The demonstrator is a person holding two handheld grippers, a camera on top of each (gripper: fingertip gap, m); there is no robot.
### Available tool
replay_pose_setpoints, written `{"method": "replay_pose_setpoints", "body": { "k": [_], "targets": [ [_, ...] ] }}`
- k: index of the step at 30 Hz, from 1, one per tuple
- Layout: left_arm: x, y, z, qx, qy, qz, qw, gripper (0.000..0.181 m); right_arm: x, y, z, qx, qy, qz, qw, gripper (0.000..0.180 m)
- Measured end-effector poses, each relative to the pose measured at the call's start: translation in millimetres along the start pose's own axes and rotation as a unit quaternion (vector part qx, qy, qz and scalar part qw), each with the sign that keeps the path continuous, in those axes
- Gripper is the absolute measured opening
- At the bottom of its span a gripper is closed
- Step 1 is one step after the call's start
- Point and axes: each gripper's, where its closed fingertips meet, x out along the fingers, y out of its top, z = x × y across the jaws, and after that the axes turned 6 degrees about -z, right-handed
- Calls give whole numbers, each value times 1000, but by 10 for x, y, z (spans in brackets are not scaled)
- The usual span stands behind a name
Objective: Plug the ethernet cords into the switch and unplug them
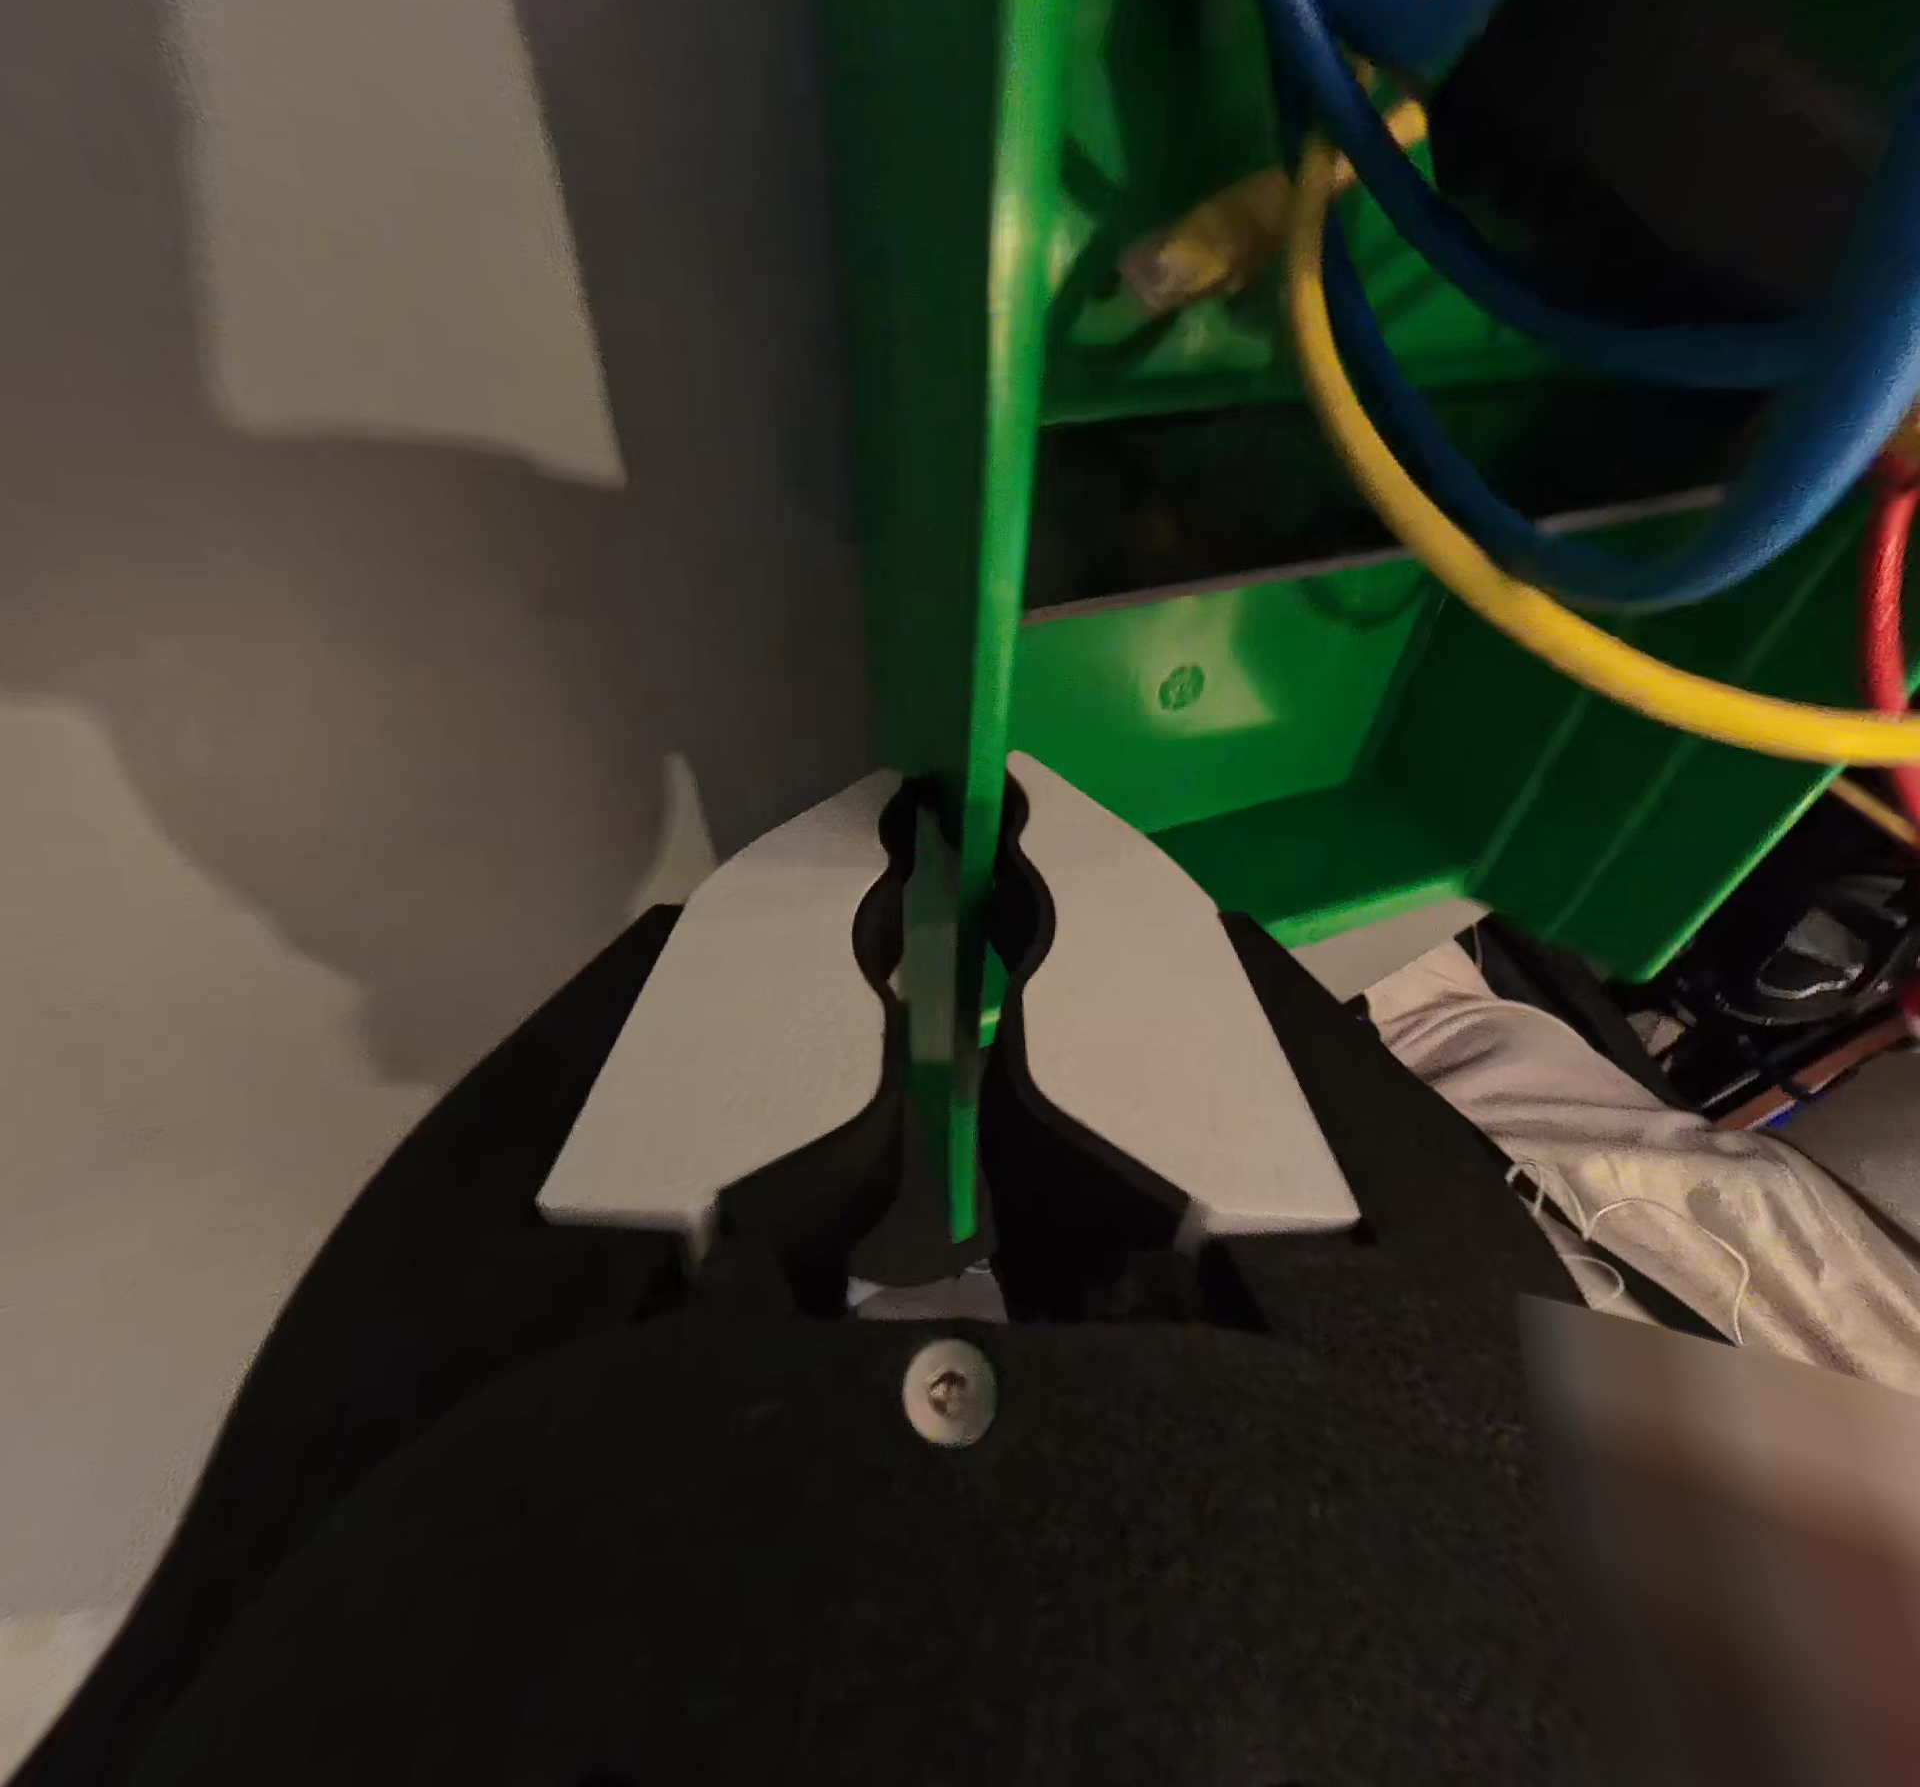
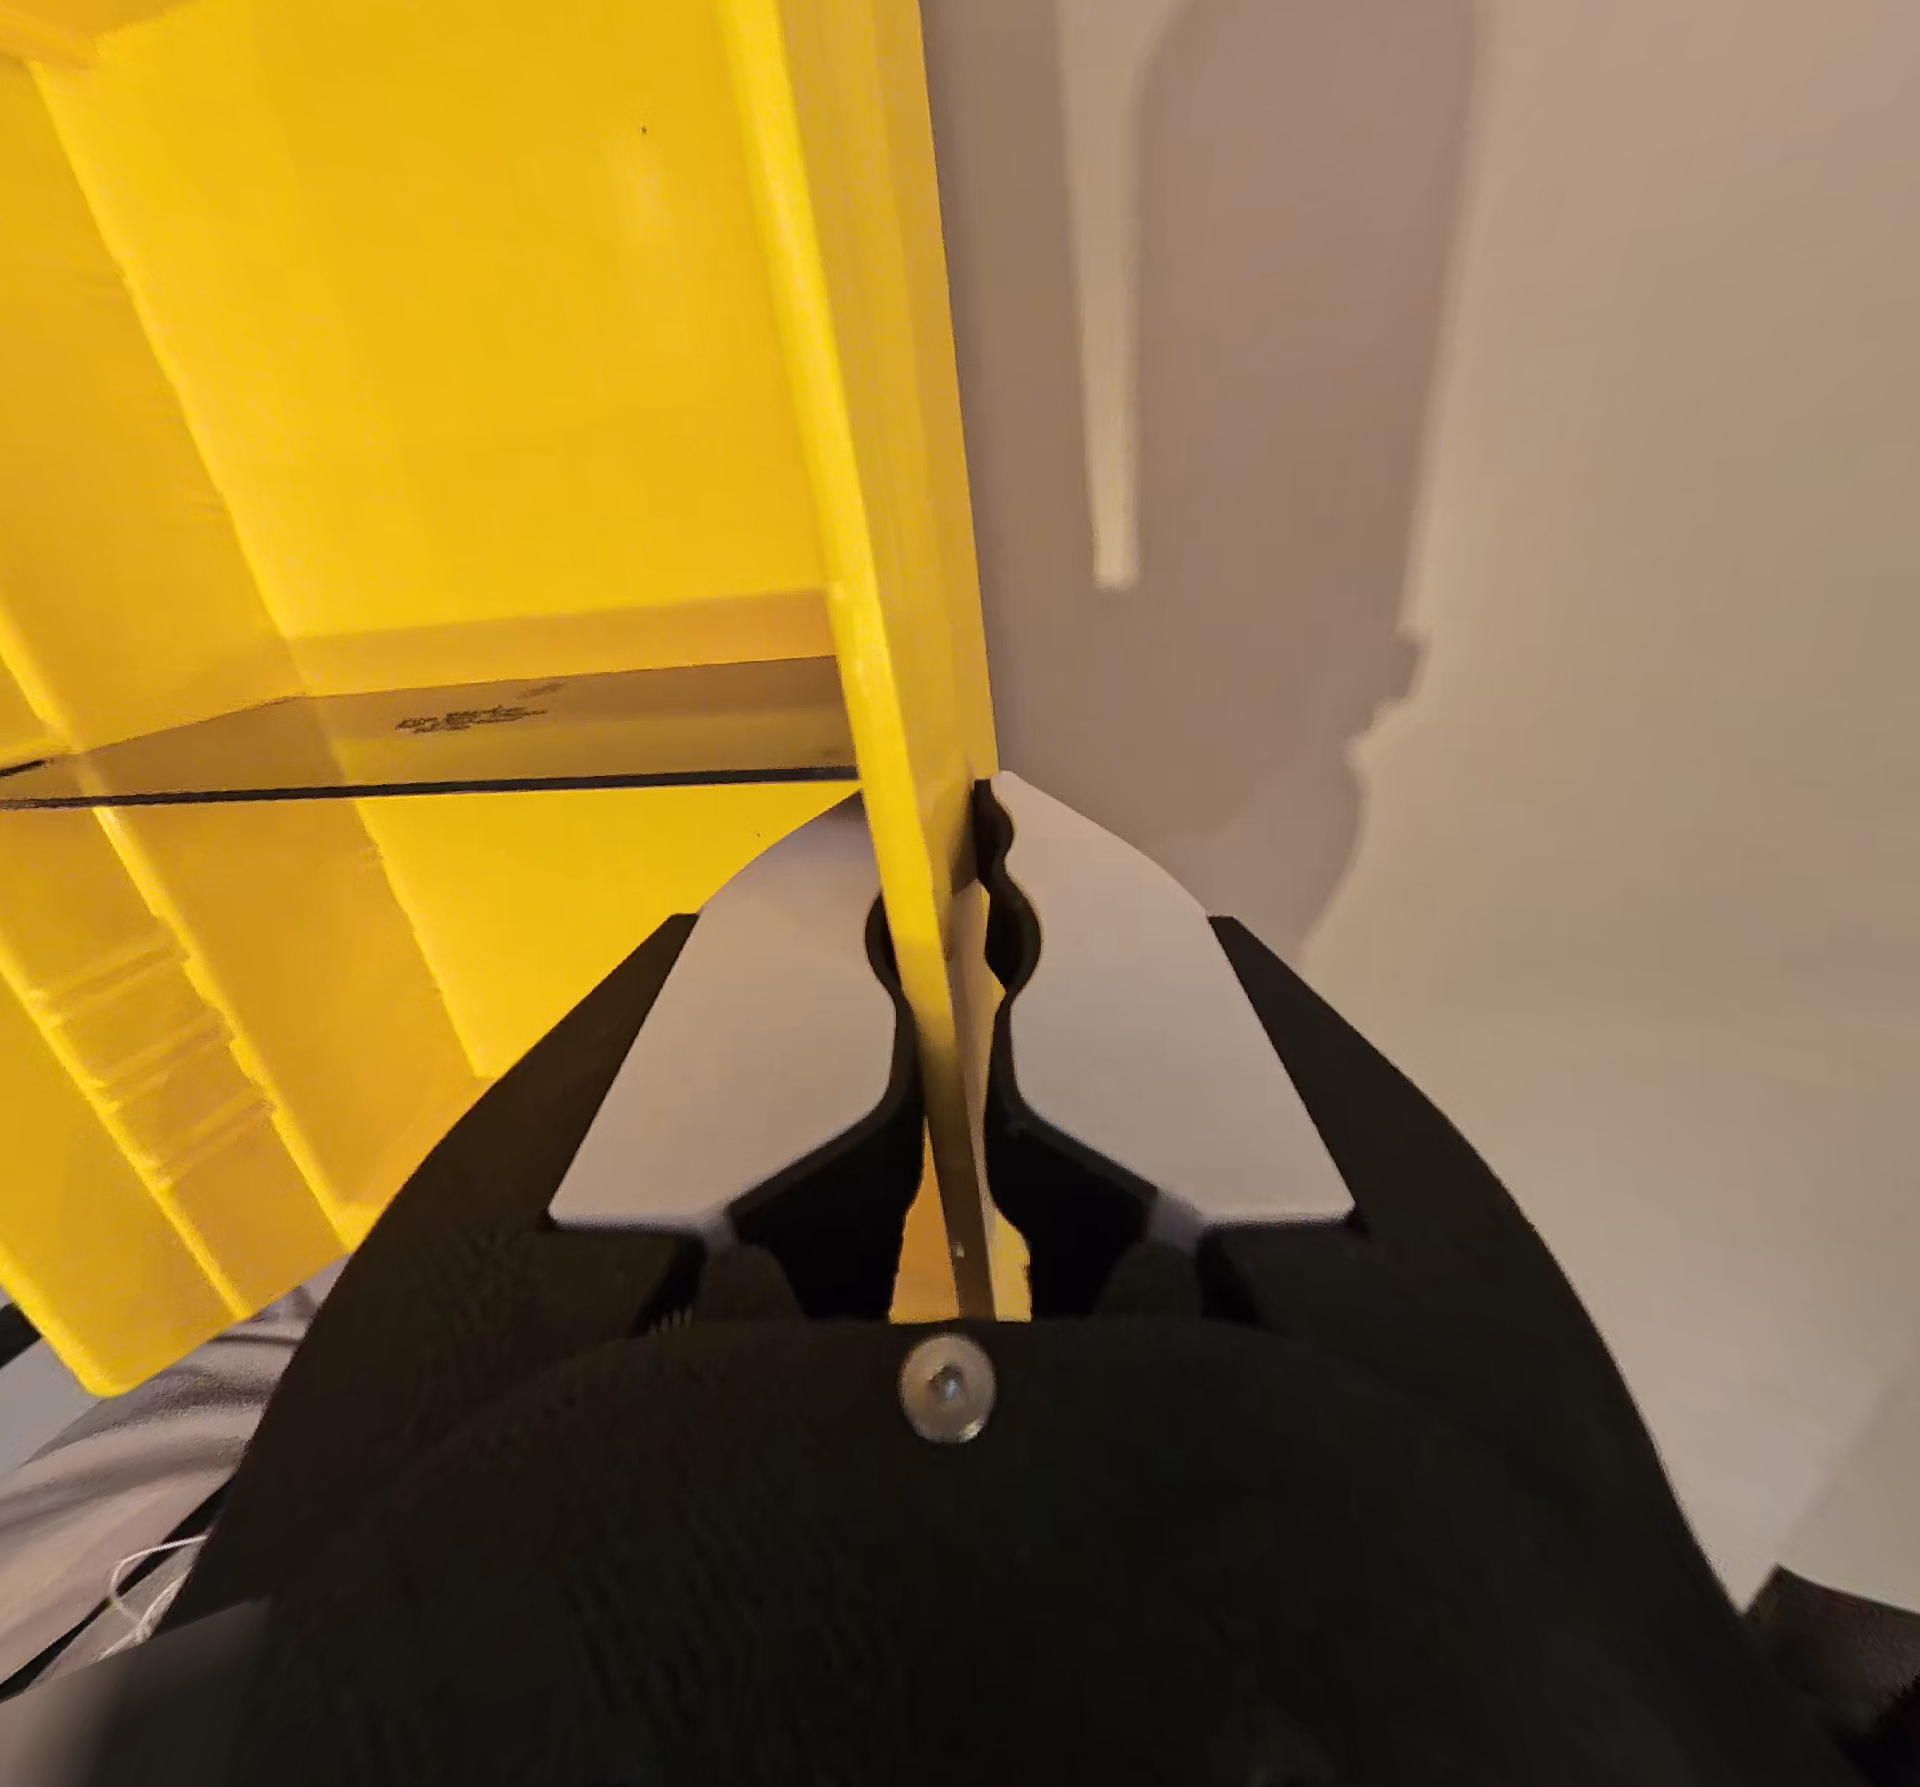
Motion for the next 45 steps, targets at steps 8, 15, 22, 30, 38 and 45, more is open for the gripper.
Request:
{"method": "replay_pose_setpoints", "body": {
  "k": [8,15,22,30,38,45],
  "targets": [
    [-312,-727,-1247,-103,6,46,994,11,89,298,-279,1,-3,2,1000,9],
    [-408,-1234,-1796,-162,-10,87,983,9,251,404,-694,-20,9,4,1000,17],
    [-429,-1457,-1994,-166,19,95,981,6,310,347,-874,-47,-12,9,999,12],
    [-419,-1533,-2030,-146,37,95,984,6,325,318,-925,-53,-6,1,999,12],
    [-433,-1579,-2115,-127,72,79,986,5,312,343,-868,-43,15,3,999,12],
    [-422,-1620,-2118,-125,67,80,987,5,288,307,-786,-46,-8,-2,999,12]
  ]
}}
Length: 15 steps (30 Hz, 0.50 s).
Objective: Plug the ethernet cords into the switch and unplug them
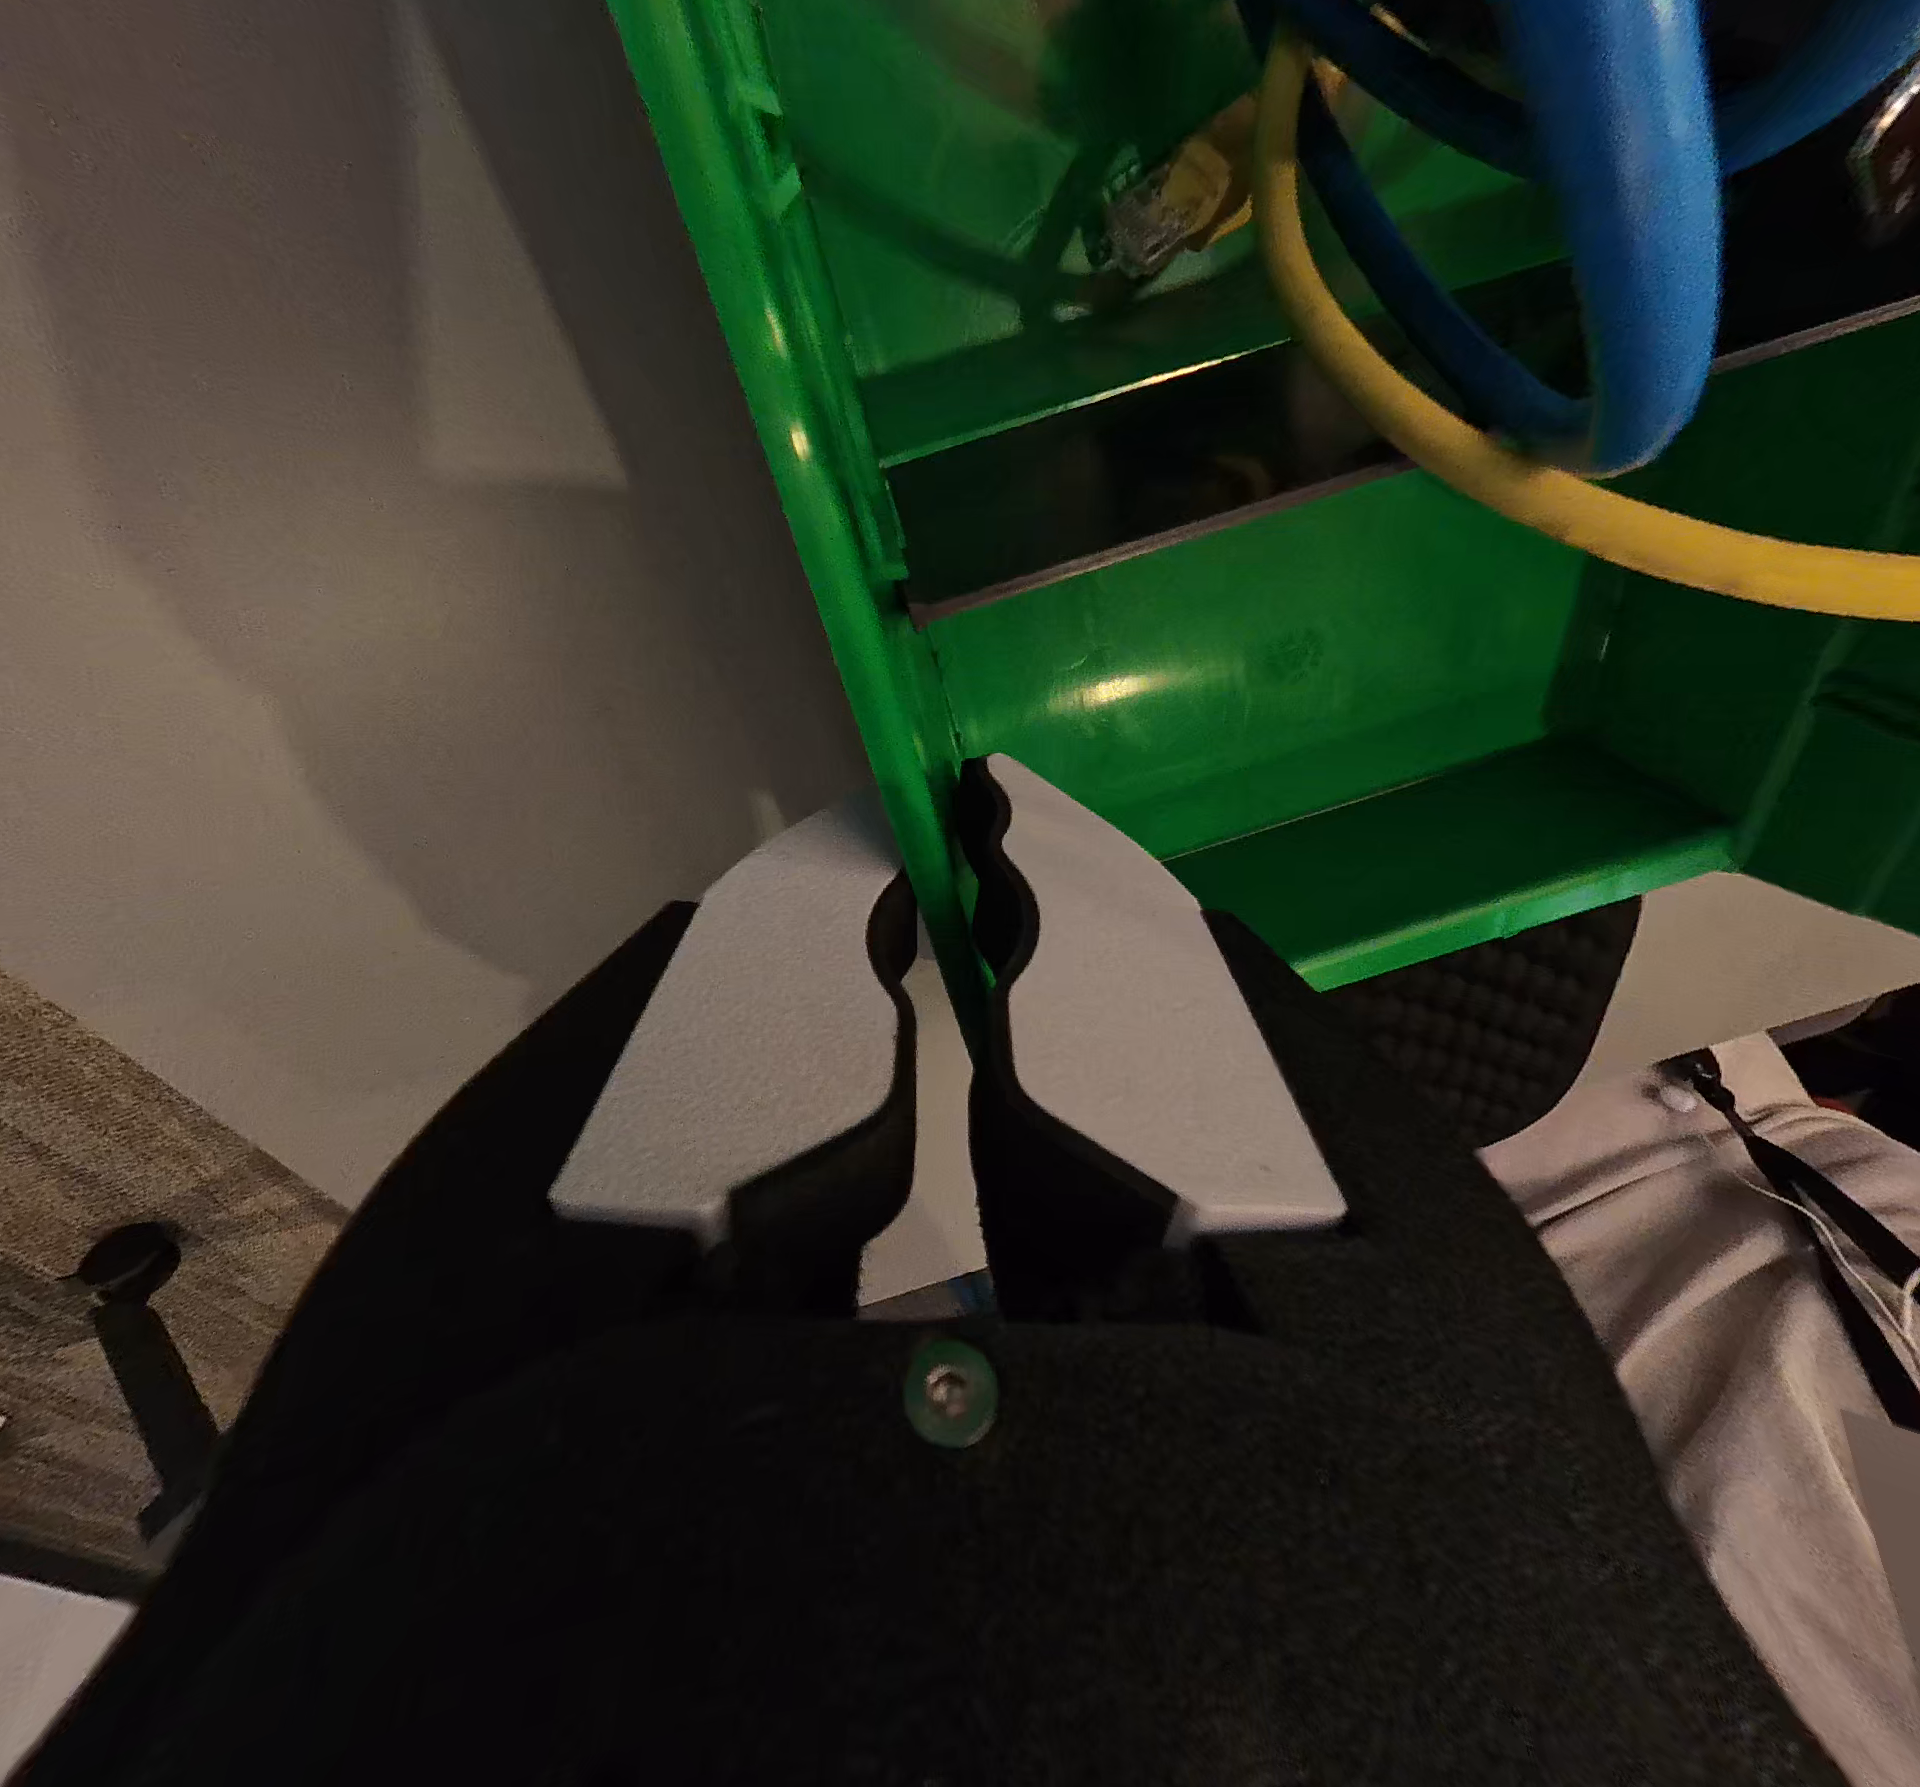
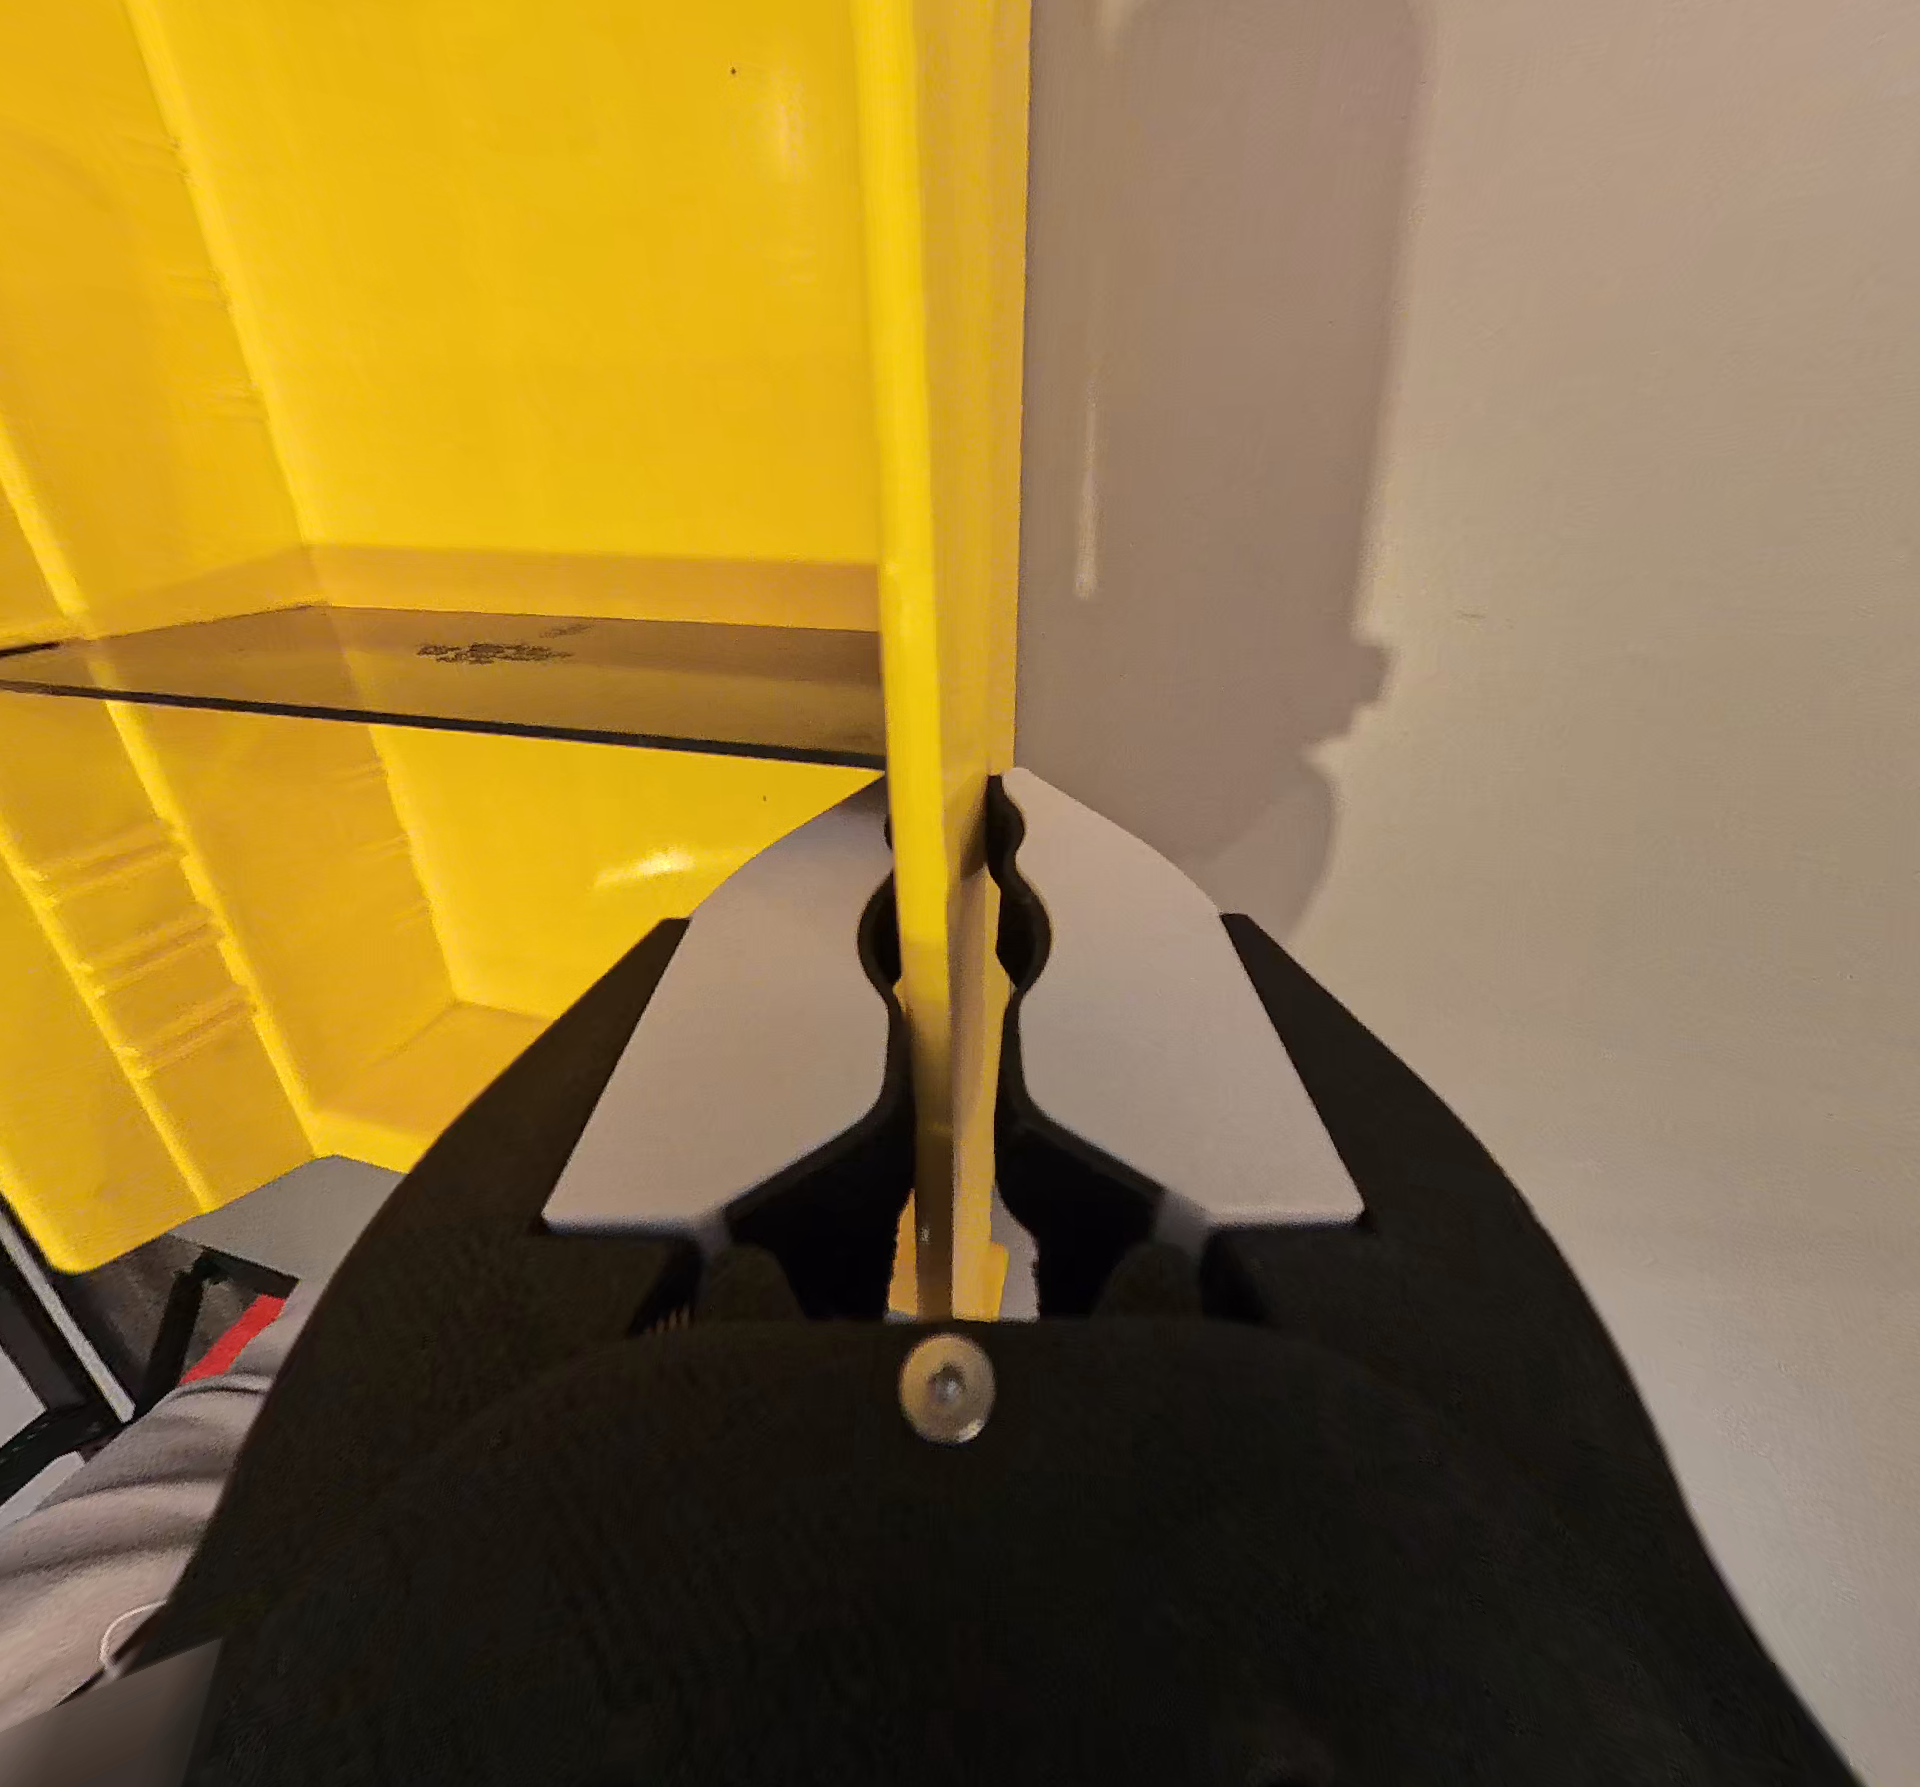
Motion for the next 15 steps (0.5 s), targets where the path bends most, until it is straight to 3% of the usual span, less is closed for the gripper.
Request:
{"method": "replay_pose_setpoints", "body": {
  "k": [15],
  "targets": [
    [43,-62,26,5,22,-6,1000,6,-7,33,72,9,-19,8,1000,9]
  ]
}}
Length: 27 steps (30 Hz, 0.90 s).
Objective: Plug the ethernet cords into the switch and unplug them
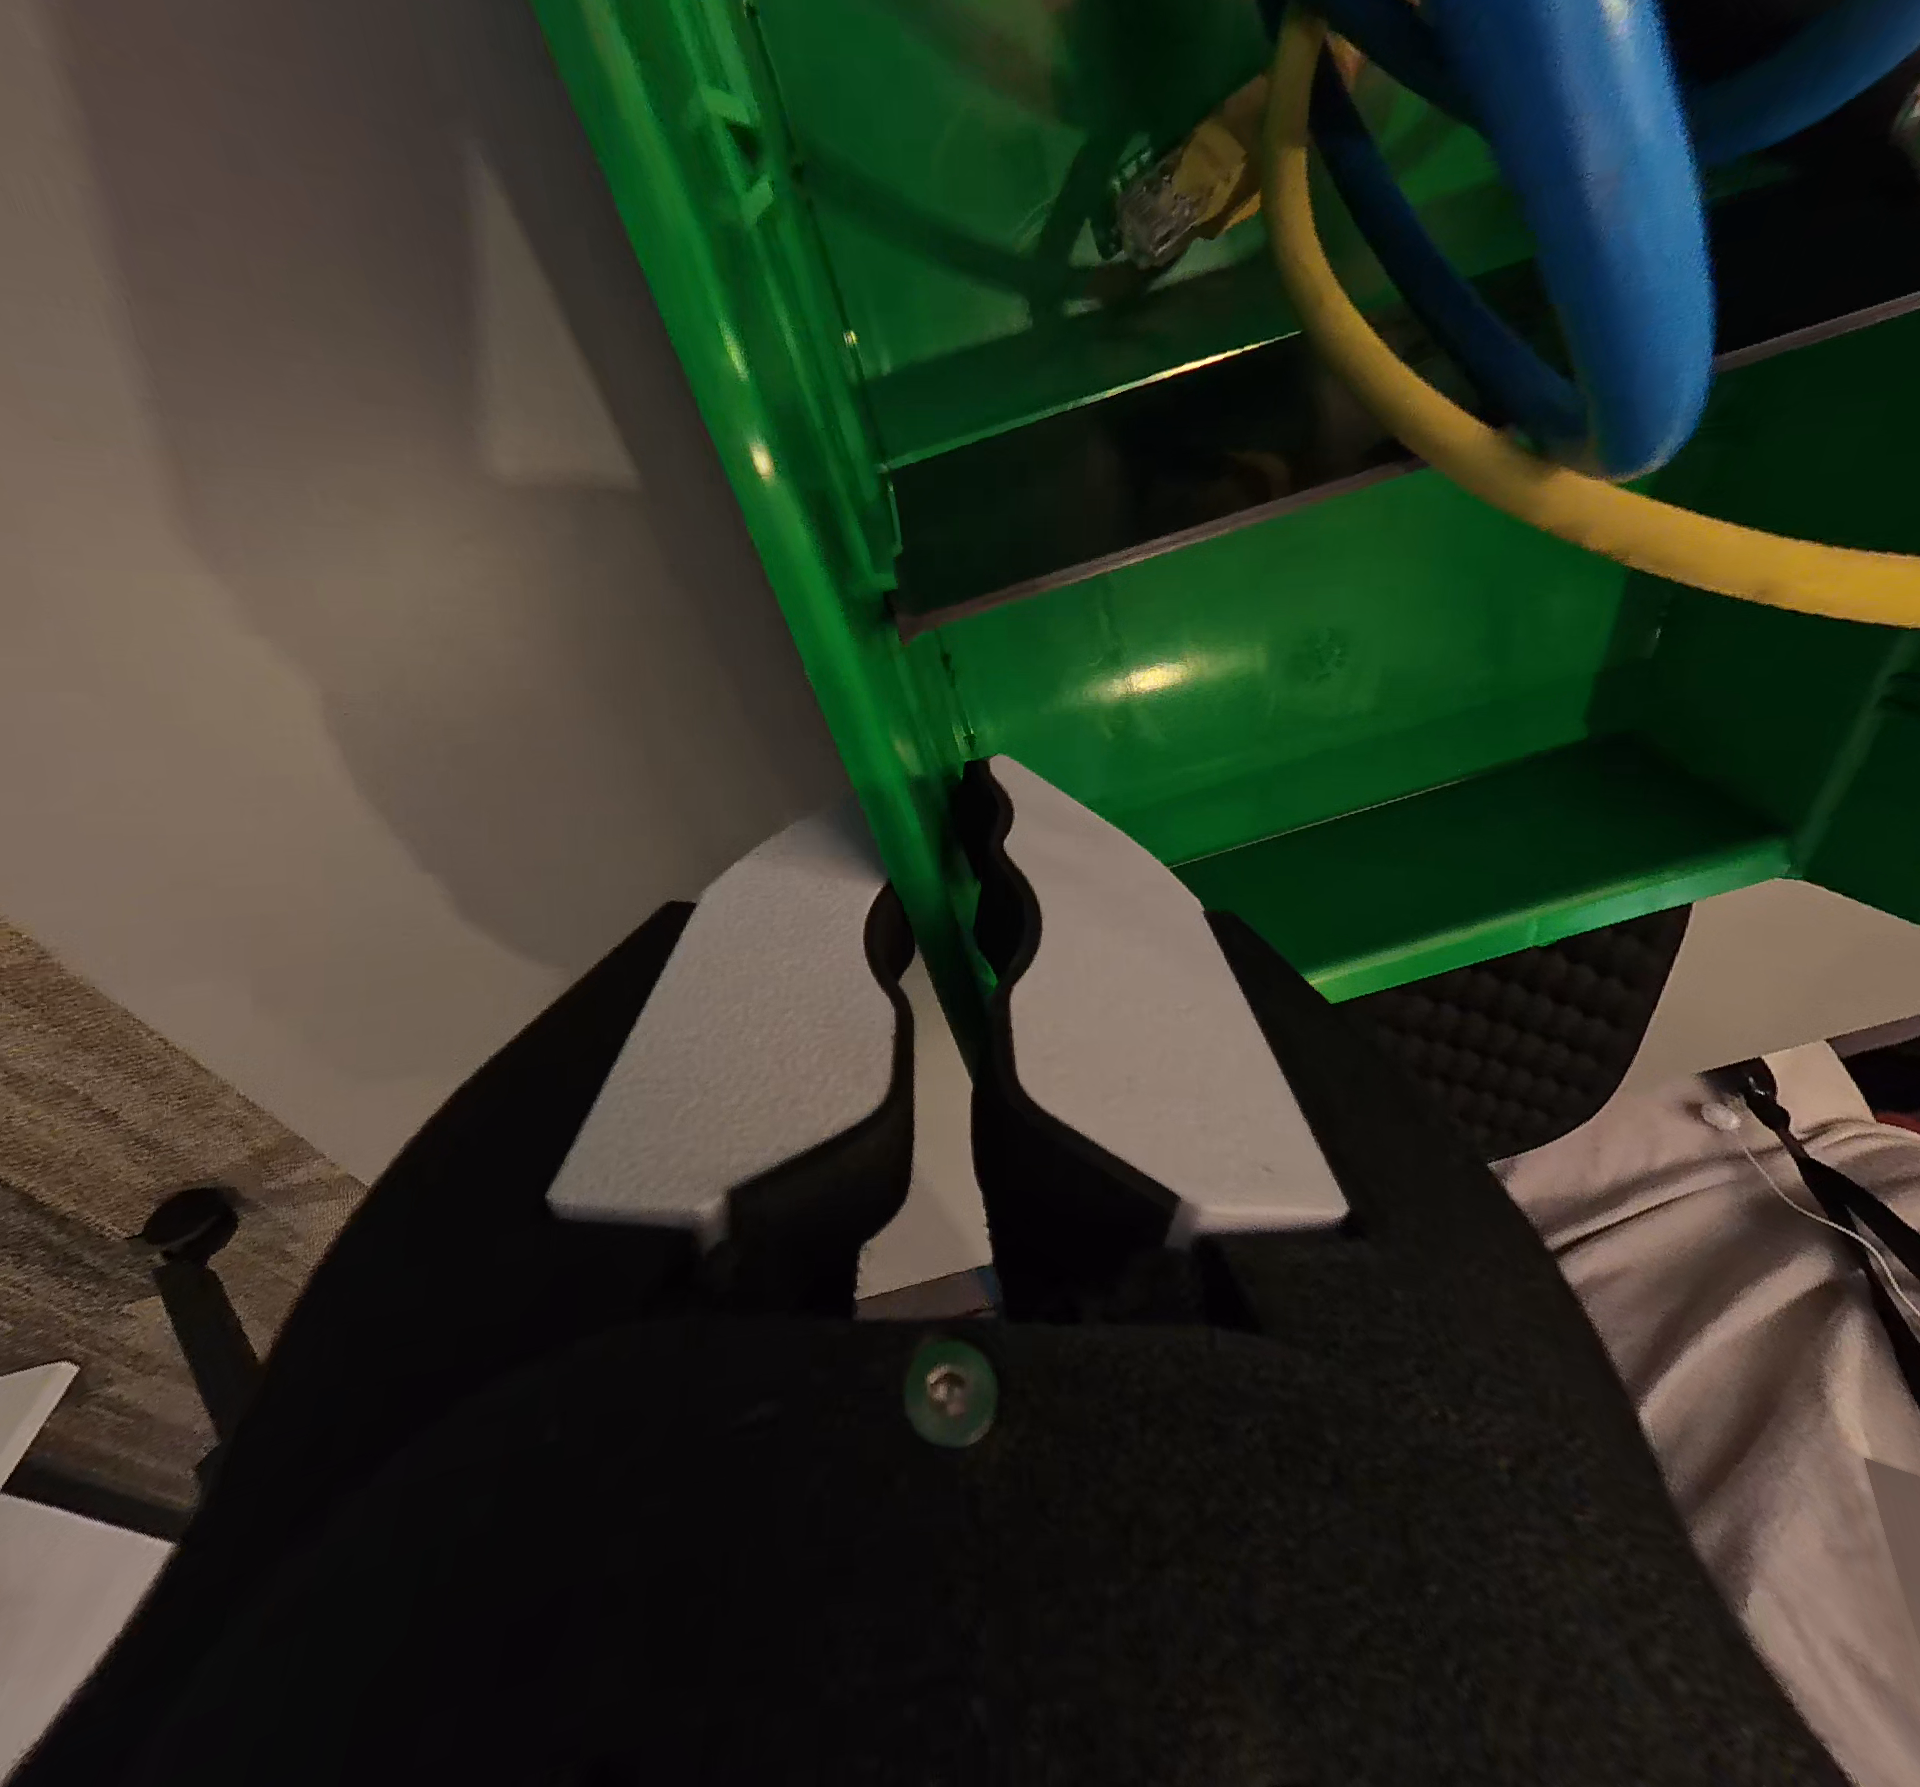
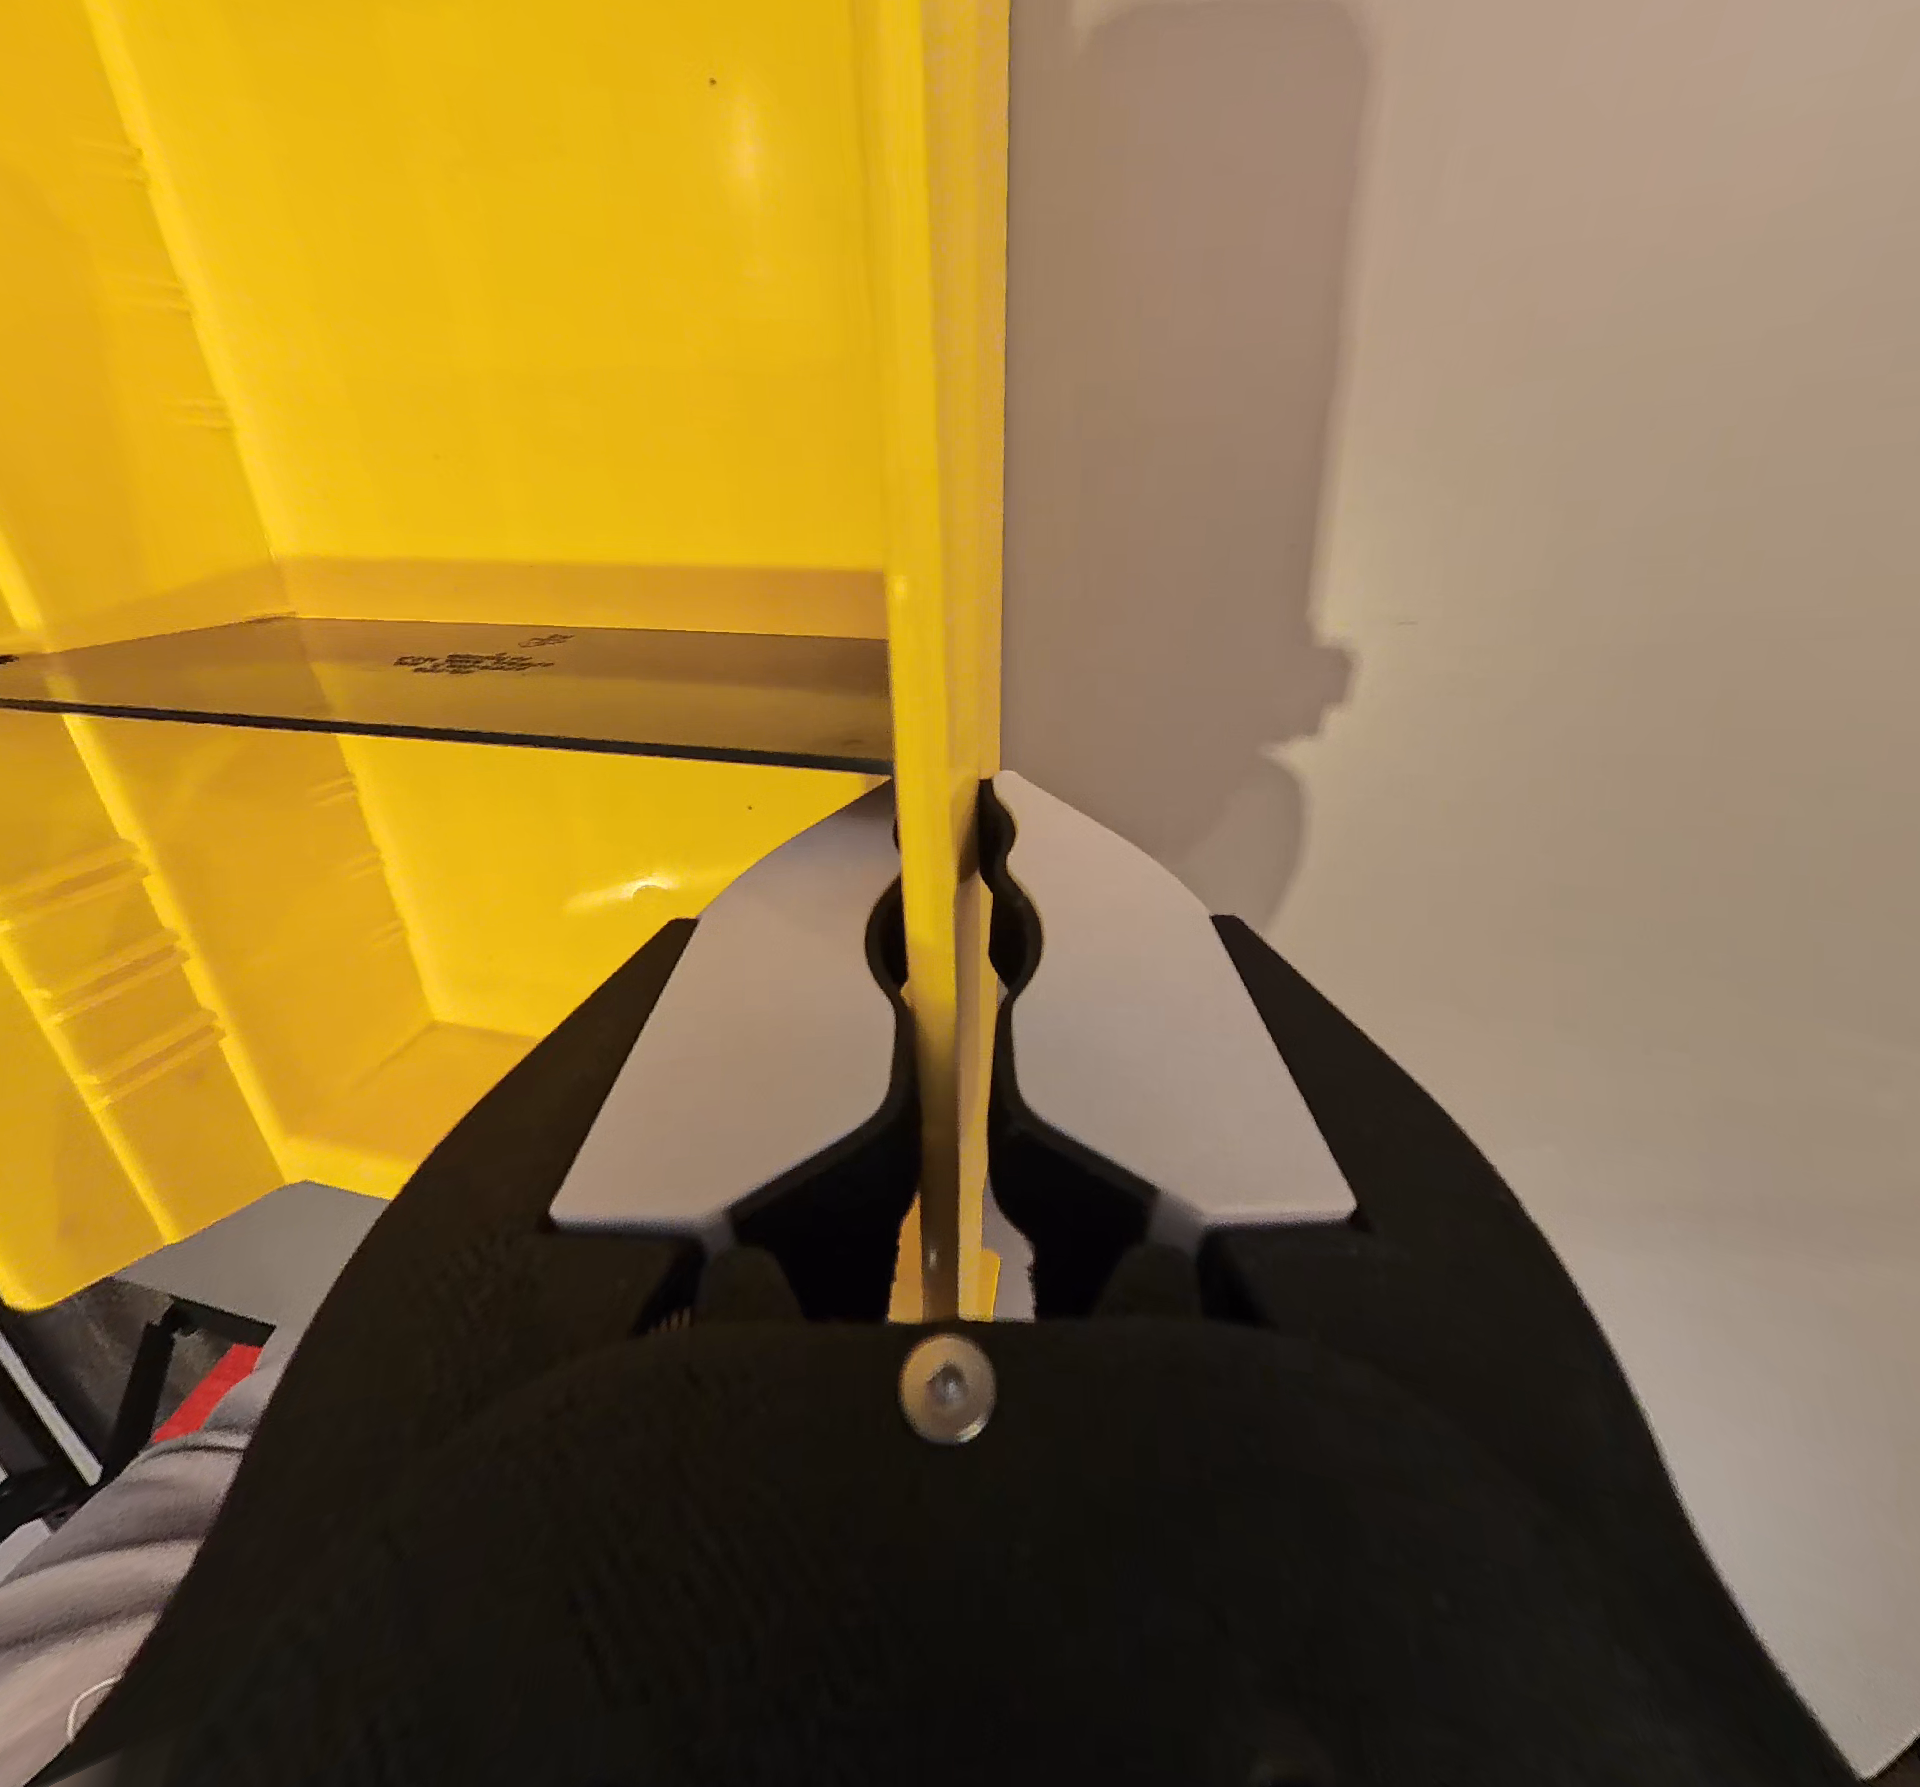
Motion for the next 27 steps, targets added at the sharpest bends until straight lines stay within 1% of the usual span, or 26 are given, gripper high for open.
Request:
{"method": "replay_pose_setpoints", "body": {
  "k": [4,5,6,8,11,13,15,17,18,19,21,22,23,24,25,26,27],
  "targets": [
    [85,-17,7,7,10,-7,1000,8,-2,-6,-25,0,17,4,1000,13],
    [119,-34,9,10,12,-12,1000,9,-6,-7,-45,-3,27,8,1000,17],
    [146,-55,1,14,17,-16,1000,16,-16,-9,-70,-5,41,11,999,23],
    [157,-75,-3,25,19,-9,999,21,-73,4,-114,-11,66,32,997,30],
    [22,-21,5,44,6,47,998,28,-246,70,-132,-27,87,93,992,33],
    [-169,17,9,61,3,99,993,28,-440,124,-156,-35,100,146,984,33],
    [-428,61,-24,87,27,166,982,29,-686,169,-188,-49,103,207,972,36],
    [-730,106,-49,125,71,238,961,31,-987,211,-244,-83,88,279,953,37],
    [-898,145,-52,153,102,280,942,32,-1157,232,-275,-103,71,321,939,37],
    [-1065,186,-53,181,141,319,920,33,-1349,252,-347,-132,57,368,919,37],
    [-1328,261,5,246,220,372,867,35,-1745,240,-604,-196,42,464,863,43],
    [-1401,302,63,280,256,382,843,36,-1924,197,-792,-235,43,504,830,46],
    [-1413,344,152,316,276,380,824,37,-2074,129,-1014,-276,50,537,795,49],
    [-1375,391,232,345,288,367,815,39,-2208,53,-1229,-310,56,568,760,52],
    [-1332,457,293,360,297,351,812,40,-2333,-24,-1438,-340,61,599,722,56],
    [-1284,532,365,371,296,341,811,46,-2442,-83,-1613,-357,61,626,691,57],
    [-1226,595,454,387,287,332,811,48,-2514,-135,-1778,-372,66,641,668,57]
  ]
}}
